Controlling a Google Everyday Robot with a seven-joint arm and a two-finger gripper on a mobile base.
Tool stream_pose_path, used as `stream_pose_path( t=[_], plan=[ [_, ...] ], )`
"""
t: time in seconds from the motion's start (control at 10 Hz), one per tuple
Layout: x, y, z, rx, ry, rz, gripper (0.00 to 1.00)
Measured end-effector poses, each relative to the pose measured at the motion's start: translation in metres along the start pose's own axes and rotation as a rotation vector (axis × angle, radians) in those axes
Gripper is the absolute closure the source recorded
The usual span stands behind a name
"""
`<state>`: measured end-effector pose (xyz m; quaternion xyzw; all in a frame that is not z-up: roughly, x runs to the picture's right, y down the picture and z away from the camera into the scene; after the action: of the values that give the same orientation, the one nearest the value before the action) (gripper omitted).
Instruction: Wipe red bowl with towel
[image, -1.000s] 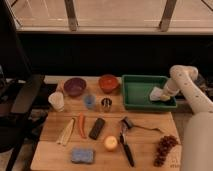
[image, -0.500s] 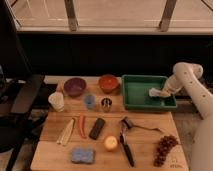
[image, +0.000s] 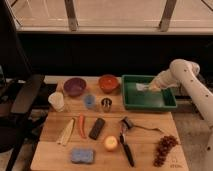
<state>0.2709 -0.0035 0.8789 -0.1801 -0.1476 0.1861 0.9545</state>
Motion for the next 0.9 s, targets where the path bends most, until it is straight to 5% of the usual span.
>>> stream_pose_path(
  t=[0.2, 0.9],
  plan=[
    [-0.033, 0.008, 0.009, -0.020, -0.051, -0.062, 0.80],
    [-0.030, 0.008, 0.009, -0.022, -0.055, -0.060, 0.80]
  ],
)
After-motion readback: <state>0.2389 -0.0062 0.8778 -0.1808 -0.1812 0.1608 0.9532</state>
